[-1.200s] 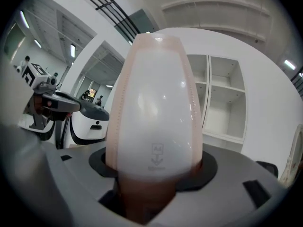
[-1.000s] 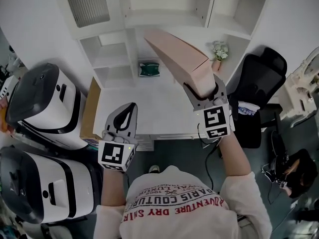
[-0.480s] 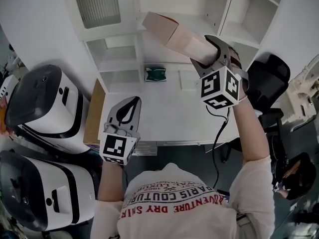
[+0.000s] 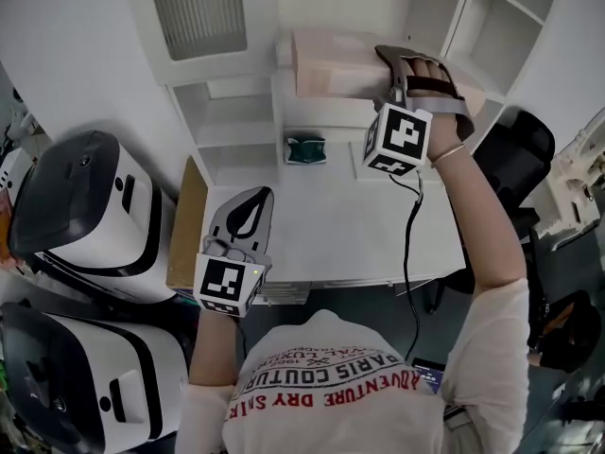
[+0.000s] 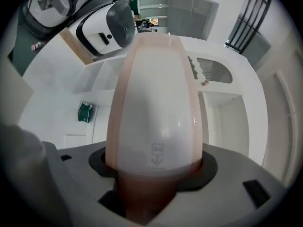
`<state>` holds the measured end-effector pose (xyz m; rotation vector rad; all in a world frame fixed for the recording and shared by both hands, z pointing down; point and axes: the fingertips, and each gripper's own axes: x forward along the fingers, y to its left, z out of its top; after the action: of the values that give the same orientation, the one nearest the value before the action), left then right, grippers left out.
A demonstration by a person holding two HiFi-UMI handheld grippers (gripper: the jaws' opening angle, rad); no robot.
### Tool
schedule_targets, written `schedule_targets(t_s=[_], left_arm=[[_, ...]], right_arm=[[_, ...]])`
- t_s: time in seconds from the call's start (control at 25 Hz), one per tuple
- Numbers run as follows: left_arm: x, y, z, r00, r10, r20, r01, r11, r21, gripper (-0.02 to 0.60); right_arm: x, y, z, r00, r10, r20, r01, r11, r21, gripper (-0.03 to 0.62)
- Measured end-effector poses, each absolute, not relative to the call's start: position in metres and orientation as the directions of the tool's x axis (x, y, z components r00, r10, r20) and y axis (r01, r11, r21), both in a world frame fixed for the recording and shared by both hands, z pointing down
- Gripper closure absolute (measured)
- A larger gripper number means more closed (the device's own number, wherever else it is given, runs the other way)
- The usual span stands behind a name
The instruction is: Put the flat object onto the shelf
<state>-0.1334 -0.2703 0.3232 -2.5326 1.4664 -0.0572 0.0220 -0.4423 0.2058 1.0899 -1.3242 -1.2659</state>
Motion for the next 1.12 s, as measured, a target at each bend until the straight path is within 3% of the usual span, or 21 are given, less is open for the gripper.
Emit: schedule_targets(t_s=[0.16, 1.12], left_arm=[[-0.140, -0.283, 0.324, 0.501, -0.862, -0.078, -0.856, -0.479, -0.197, 0.568], [-0.136, -0.377, 0.346, 0.453, -0.891, -0.016, -0.874, -0.441, -0.207, 0.568]], right_arm=[[0.011, -0.470, 0.222, -0.108, -0.992, 0.064, 0.073, 0.056, 0.996, 0.278], [-0.019, -0.575, 0.282, -0.130, -0.961, 0.243, 0.071, 0.236, 0.969, 0.234]])
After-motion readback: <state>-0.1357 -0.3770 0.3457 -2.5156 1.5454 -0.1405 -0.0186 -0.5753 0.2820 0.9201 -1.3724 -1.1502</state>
